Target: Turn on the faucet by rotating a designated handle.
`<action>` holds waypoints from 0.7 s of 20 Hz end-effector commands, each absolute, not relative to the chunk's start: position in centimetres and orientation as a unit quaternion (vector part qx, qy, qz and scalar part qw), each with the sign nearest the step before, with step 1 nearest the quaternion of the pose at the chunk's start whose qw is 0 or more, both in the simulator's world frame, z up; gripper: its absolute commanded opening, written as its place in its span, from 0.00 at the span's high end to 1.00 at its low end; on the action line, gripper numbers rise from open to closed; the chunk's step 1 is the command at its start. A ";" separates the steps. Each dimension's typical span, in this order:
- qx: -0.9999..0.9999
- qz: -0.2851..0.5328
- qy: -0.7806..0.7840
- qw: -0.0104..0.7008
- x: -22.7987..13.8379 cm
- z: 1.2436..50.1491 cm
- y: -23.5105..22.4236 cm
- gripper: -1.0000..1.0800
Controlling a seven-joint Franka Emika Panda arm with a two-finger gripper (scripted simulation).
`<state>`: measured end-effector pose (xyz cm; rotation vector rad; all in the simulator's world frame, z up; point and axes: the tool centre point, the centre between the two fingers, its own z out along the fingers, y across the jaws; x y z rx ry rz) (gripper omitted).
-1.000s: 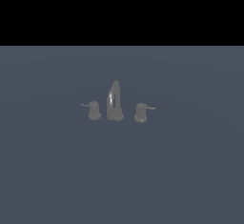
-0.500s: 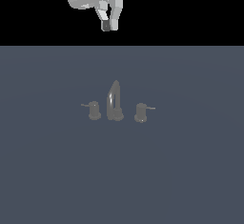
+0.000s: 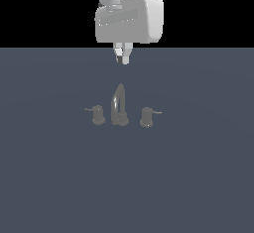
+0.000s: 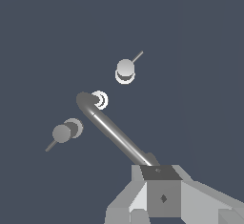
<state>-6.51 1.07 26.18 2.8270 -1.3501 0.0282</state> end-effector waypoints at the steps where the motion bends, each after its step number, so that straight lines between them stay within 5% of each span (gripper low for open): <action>1: 0.888 0.009 -0.460 0.004 -5.2 24.5 0.5 1.00; 14: 0.796 0.005 -0.605 0.003 1.1 15.6 -4.1 1.00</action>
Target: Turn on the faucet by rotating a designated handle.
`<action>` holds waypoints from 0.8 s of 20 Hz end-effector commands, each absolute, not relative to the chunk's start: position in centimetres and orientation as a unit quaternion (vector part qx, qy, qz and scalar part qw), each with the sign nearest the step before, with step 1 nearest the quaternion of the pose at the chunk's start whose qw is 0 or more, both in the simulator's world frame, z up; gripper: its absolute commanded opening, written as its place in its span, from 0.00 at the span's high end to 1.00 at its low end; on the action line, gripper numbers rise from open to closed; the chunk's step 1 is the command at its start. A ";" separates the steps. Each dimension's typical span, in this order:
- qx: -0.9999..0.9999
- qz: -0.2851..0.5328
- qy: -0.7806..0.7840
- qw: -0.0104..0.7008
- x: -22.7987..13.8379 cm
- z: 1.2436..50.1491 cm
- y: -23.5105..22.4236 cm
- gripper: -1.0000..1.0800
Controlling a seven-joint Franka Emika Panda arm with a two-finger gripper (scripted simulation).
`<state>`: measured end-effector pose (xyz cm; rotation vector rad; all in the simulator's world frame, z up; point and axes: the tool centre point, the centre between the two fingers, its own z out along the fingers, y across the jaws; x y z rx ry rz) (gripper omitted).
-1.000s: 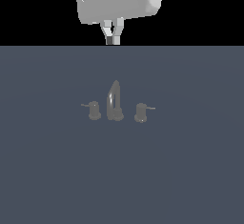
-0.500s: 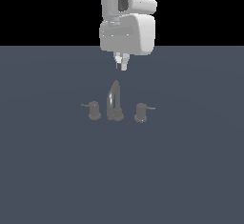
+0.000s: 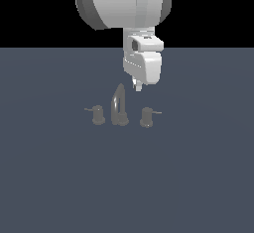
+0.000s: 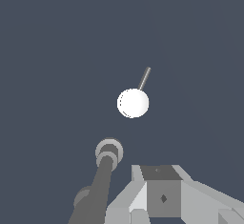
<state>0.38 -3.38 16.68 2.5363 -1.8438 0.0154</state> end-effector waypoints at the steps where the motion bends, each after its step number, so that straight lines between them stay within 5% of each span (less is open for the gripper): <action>1: 0.787 0.005 -0.617 0.003 1.5 14.8 -4.5 1.00; 16: 0.683 0.001 -0.731 0.001 5.4 7.1 -10.4 1.00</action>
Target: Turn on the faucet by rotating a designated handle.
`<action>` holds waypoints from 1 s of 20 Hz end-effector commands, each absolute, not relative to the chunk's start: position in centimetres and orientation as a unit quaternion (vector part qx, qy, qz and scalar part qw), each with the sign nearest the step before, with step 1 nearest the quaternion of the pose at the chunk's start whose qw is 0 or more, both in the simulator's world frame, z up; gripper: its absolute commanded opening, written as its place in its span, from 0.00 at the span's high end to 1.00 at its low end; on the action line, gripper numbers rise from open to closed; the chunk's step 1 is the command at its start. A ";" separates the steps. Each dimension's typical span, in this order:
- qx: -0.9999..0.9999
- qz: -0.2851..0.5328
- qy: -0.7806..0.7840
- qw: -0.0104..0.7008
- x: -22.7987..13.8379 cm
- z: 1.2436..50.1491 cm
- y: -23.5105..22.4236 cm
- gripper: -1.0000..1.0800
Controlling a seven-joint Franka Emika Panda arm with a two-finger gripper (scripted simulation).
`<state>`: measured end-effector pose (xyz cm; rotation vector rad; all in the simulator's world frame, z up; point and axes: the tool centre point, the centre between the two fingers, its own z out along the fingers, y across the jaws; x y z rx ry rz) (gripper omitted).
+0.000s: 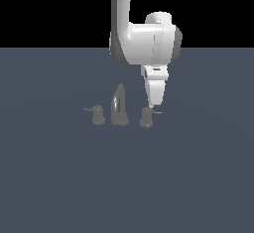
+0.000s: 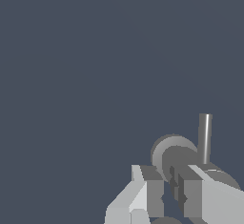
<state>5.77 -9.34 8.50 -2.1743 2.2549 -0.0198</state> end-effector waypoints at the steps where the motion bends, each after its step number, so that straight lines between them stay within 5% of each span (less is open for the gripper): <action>1: -0.679 -0.001 0.734 -0.001 5.5 6.8 -10.6 1.00; 14: -0.679 -0.012 0.734 0.014 7.1 8.6 -9.6 1.00; 20: -0.675 -0.006 0.738 0.007 4.6 7.4 -11.1 1.00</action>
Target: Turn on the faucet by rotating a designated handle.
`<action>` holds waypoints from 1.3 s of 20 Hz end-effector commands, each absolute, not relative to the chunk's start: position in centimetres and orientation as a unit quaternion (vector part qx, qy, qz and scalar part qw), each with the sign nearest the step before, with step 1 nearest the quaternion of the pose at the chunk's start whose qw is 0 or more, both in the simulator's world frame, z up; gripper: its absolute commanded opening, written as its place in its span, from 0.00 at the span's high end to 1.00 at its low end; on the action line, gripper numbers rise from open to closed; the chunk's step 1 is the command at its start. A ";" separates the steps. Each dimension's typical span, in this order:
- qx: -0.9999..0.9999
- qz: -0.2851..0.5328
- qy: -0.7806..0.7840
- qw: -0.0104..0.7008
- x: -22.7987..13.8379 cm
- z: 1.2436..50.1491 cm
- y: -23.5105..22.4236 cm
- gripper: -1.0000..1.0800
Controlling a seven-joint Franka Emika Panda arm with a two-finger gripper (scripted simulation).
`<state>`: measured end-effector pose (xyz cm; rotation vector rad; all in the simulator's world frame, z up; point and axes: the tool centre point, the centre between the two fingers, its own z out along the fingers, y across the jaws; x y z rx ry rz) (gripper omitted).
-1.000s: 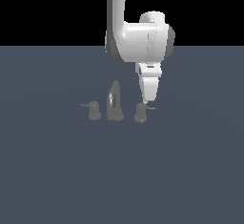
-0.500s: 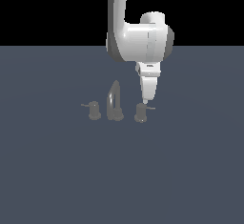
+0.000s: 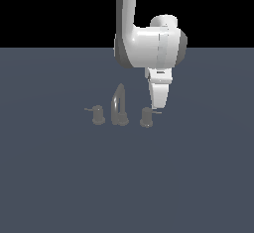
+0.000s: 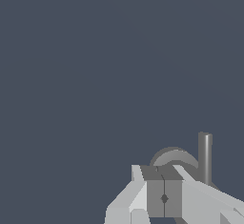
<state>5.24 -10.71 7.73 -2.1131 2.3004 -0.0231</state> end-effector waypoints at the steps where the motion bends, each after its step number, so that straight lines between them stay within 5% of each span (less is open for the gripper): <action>1: -0.674 -0.005 0.738 0.006 4.1 7.2 -11.4 1.00; 26: -0.668 -0.007 0.744 0.004 -1.1 6.7 -10.5 1.00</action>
